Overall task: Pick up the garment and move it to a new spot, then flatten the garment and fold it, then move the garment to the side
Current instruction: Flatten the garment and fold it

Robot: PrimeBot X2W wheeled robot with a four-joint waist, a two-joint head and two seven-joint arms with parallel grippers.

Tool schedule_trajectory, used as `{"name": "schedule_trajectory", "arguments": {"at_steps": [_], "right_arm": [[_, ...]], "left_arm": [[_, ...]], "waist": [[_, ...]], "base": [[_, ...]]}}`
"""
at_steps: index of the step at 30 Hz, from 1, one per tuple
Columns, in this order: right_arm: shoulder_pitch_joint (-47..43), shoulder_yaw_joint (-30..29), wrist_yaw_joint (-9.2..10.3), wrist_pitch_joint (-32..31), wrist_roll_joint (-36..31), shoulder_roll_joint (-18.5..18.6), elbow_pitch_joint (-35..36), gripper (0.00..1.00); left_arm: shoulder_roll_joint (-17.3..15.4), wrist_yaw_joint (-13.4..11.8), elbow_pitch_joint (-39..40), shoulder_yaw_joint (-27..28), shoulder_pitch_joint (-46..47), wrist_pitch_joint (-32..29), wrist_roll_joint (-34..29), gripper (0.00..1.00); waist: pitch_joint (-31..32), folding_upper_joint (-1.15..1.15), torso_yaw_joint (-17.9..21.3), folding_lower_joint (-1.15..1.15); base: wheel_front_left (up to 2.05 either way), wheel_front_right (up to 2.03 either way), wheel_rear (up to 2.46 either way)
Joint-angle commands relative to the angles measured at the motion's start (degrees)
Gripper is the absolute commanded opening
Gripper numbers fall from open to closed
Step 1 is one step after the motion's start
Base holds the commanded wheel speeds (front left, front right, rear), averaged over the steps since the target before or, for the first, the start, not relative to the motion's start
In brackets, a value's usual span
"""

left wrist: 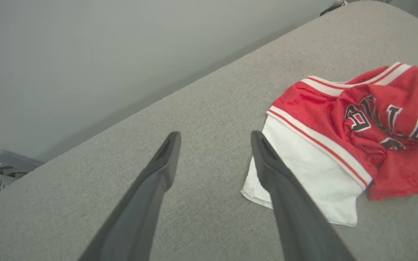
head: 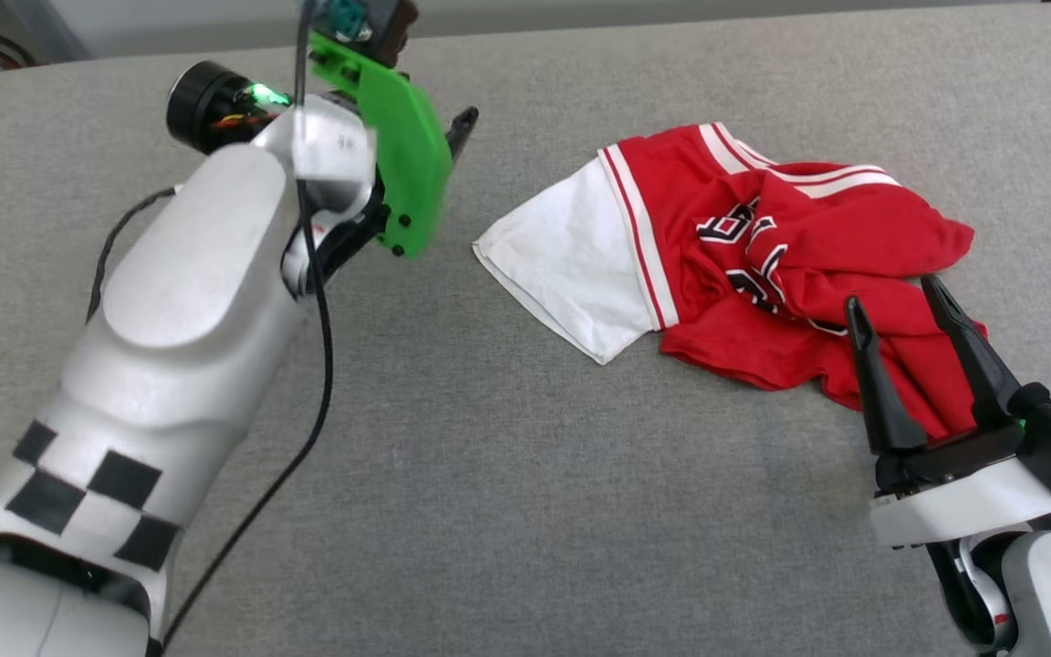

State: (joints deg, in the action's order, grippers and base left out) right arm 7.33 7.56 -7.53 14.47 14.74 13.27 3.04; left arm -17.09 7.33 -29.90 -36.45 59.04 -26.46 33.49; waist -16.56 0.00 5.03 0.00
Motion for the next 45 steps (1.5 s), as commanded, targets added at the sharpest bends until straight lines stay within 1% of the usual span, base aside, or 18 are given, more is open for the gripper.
{"name": "schedule_trajectory", "arguments": {"at_steps": [1,5,9,12,14,17,20,21,22,26,30,34,41,45], "right_arm": [[0.4,0.2,0.04,0.5,-0.8,-0.3,0.5,1.0],[1.9,1.4,0.04,0.5,-1.8,-0.9,1.1,1.0],[3.6,2.3,0.04,0.5,-2.4,-1.5,1.5,1.0],[4.5,2.8,0.04,0.5,-2.7,-1.8,1.6,1.0],[5.1,2.9,0.04,0.5,-2.7,-2.0,1.7,1.0],[5.6,2.9,0.04,0.5,-2.8,-2.4,1.5,1.0],[6.0,2.9,0.04,0.5,-3.0,-2.7,1.2,1.0],[6.0,2.7,0.04,0.5,-3.0,-2.7,1.1,1.0],[6.1,2.5,0.04,0.5,-3.0,-2.7,1.1,1.0],[5.8,1.7,0.04,0.5,-3.3,-2.5,1.0,1.0],[5.0,0.7,0.04,0.5,-3.5,-2.4,1.1,1.0],[3.9,-0.3,0.04,0.5,-3.7,-2.2,1.3,1.0],[3.0,-1.0,0.04,0.5,-3.4,-1.7,1.3,1.0],[2.3,-1.9,0.04,0.5,-3.5,-1.8,1.3,1.0]], "left_arm": [[-0.7,0.1,-0.8,-1.5,2.2,-2.6,2.9,1.0],[-1.5,0.1,-3.0,-8.2,6.8,-11.0,9.1,1.0],[-2.2,0.1,-5.8,-13.6,9.2,-15.8,12.3,1.0],[-2.4,0.1,-8.0,-16.8,9.8,-17.0,13.8,1.0],[-2.3,0.1,-9.4,-18.3,9.9,-16.6,14.6,1.0],[-2.7,0.1,-10.4,-23.0,9.4,-17.5,14.9,1.0],[-4.1,0.1,-9.1,-27.9,8.7,-18.4,16.4,1.0],[-4.7,0.1,-8.2,-29.2,8.7,-17.9,17.1,0.26],[-5.2,0.1,-7.6,-29.9,8.7,-17.3,17.8,0.0],[-7.0,0.2,-5.6,-31.5,10.0,-13.5,20.4,0.0],[-8.8,0.2,-4.3,-31.3,11.6,-9.3,23.2,0.0],[-12.4,0.2,-4.2,-31.1,12.6,-7.3,25.7,0.0],[-20.0,0.2,-9.2,-30.4,11.1,-6.2,28.9,0.0],[-22.6,0.1,-13.3,-30.1,8.9,-5.5,29.8,0.0]], "waist": [[-2.5,0.0,1.9,0.0],[-5.5,0.0,3.9,0.0],[-7.9,0.0,5.5,0.0],[-9.4,0.0,6.5,0.0],[-10.3,0.0,7.0,0.0],[-11.2,0.0,7.2,0.0],[-11.4,0.0,7.1,0.0],[-11.3,0.0,6.9,0.0],[-11.2,0.0,6.6,0.0],[-9.9,0.0,4.7,0.0],[-8.0,0.0,2.5,0.0],[-6.4,0.0,0.8,0.0],[-5.6,0.0,0.1,0.0],[-6.1,0.0,0.5,0.0]], "base": [[0.0,0.0,0.0],[0.0,0.0,0.0],[0.0,0.0,0.0],[0.0,0.0,0.0],[0.0,0.0,0.0],[0.0,0.0,0.0],[0.0,0.0,0.0],[0.0,0.0,0.0],[0.0,0.0,0.0],[0.0,0.0,0.0],[0.0,0.0,0.0],[0.0,0.0,0.0],[0.0,0.0,0.0],[0.0,0.0,0.0]]}}
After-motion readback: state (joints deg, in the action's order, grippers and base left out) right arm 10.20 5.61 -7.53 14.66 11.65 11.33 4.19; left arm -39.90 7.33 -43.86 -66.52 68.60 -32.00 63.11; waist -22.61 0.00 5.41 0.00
